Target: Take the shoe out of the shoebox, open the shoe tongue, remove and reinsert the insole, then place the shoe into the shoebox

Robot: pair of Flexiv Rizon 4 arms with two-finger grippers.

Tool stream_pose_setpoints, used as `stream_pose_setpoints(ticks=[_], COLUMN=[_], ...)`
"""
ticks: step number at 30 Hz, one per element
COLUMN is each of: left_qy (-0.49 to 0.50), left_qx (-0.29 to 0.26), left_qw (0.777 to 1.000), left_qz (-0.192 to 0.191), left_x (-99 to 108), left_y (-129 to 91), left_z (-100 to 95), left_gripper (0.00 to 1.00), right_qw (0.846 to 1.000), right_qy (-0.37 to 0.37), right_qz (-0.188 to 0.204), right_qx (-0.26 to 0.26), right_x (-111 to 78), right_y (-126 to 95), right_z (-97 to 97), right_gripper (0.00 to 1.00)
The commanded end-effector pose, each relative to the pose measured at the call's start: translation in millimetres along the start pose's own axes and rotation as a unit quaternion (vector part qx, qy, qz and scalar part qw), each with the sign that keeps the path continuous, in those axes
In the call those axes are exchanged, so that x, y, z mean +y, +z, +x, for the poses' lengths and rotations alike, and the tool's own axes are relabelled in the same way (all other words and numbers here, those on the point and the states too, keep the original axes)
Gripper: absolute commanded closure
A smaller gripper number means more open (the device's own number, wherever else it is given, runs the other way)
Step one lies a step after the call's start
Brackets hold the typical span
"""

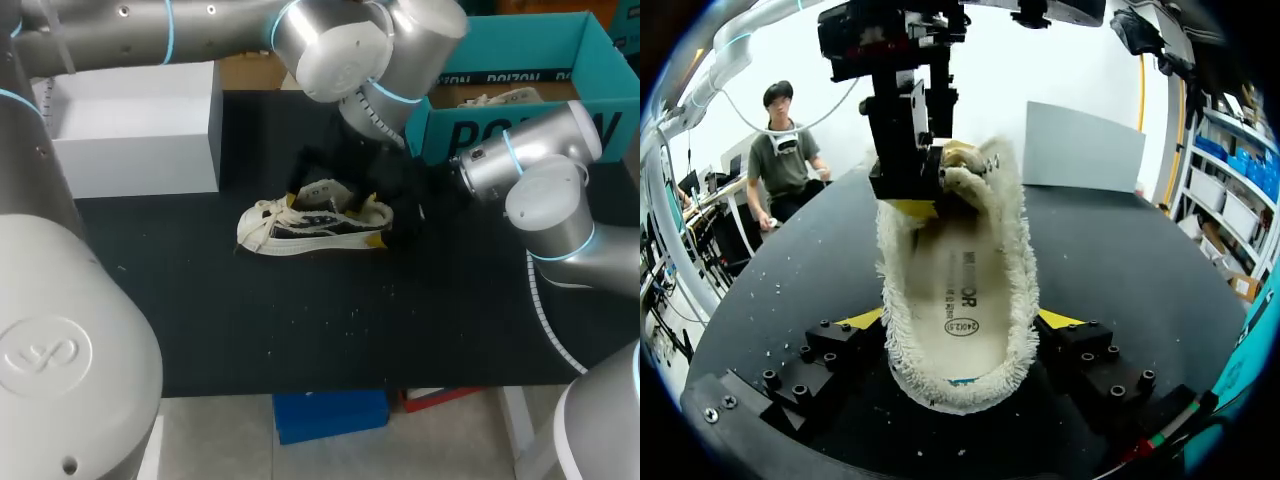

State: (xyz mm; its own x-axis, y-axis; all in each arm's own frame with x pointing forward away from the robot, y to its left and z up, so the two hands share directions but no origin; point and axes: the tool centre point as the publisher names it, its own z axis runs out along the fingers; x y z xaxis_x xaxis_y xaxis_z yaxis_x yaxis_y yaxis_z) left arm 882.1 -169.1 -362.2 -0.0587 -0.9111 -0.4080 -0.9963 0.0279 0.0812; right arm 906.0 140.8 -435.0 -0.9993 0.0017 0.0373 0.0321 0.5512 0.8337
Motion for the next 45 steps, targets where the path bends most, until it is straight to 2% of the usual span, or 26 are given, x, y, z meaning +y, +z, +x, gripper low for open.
stream_pose_setpoints(ticks=[1,2,3,4,6,7,20,27,35,45], left_qy=[0.003,0.004,0.003,0.0,0.001,0.001,0.018,0.01,-0.02,-0.074], left_qx=[-0.044,-0.045,-0.046,-0.048,-0.049,-0.05,-0.061,-0.037,-0.025,-0.038], left_qw=[0.999,0.999,0.999,0.999,0.999,0.999,0.998,0.999,0.999,0.996], left_qz=[-0.019,-0.02,-0.022,-0.023,-0.02,-0.019,-0.003,0.009,0.032,0.027], left_x=[-13,-14,-15,-17,-18,-18,-10,-3,5,22], left_y=[10,10,9,9,6,5,-1,-13,-28,-17], left_z=[11.3,10.8,9.8,9.1,7.6,7.2,8.4,4.9,-20.9,-67.3], left_gripper=[0.0,0.0,0.09,0.57,0.93,1.0,1.0,1.0,1.0,1.0], right_qw=[1.0,1.0,1.0,1.0,1.0,1.0,1.0,1.0,1.0,1.0], right_qy=[0.001,0.001,0.001,0.001,0.001,0.001,0.001,0.001,0.001,0.001], right_qz=[0.001,0.001,0.001,0.001,0.001,0.001,0.001,0.001,0.001,0.001], right_qx=[0.0,0.0,0.0,0.0,0.0,0.0,0.0,0.0,0.0,0.0], right_x=[-2.1,-2.1,-2.1,-2.1,-2.1,-2.1,-2.1,-2.1,-2.1,-2.1], right_y=[4,4,4,4,4,4,4,4,4,4], right_z=[-1.5,-1.5,-1.5,-1.5,-1.5,-1.5,-1.5,-1.5,-1.5,-1.5], right_gripper=[1.0,1.0,1.0,1.0,1.0,1.0,1.0,1.0,1.0,1.0])
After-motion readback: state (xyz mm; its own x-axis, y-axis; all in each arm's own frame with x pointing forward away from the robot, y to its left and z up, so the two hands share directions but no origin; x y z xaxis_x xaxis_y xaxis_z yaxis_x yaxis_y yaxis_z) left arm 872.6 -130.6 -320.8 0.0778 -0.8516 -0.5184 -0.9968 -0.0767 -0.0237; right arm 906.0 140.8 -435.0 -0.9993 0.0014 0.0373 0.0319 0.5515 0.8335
